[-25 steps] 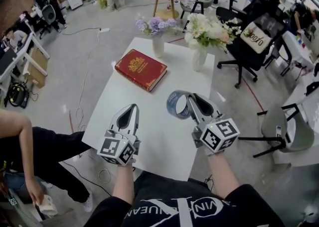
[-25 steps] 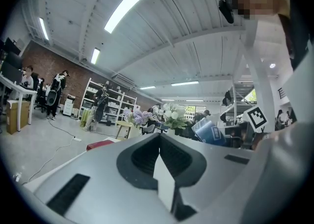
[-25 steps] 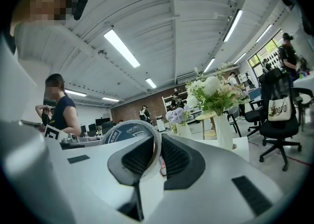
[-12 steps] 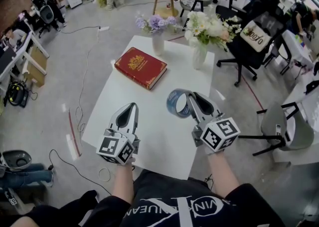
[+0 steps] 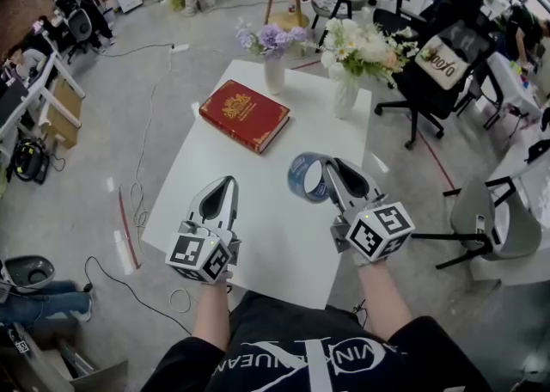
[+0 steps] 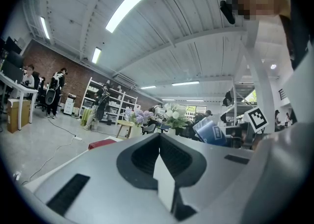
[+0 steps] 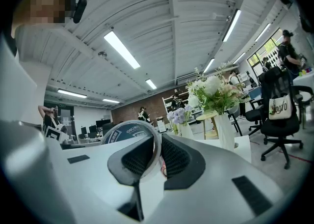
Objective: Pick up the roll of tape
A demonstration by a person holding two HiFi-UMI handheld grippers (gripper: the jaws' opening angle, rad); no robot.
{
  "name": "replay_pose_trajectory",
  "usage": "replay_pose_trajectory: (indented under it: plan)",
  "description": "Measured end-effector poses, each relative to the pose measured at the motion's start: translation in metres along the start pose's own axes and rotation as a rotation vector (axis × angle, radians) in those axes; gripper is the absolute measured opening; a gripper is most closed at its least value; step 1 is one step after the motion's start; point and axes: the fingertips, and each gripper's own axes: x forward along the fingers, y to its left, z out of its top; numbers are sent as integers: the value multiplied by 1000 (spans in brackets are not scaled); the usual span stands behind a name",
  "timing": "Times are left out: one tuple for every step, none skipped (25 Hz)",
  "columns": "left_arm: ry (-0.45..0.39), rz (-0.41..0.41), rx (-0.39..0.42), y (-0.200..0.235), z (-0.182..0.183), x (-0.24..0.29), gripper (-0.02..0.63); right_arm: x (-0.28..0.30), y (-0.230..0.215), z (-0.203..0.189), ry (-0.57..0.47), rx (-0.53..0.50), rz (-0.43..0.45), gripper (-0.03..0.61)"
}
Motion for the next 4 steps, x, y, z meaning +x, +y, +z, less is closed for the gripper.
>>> replay_pose_trajectory:
  plan:
    - [-1,1,-1,1,0,0,5,0,0,0,0,-1,1,63]
    - [-2,1,-1,1,0,-1,5,1,1,-1,0,-2,2,63]
    - [-3,2,-2,2,-1,-1,5,1,1,-1,0,-3,2,63]
    - [-4,2,-2,3,-1,-1,5,2,2,-1,-1,-3,3,63]
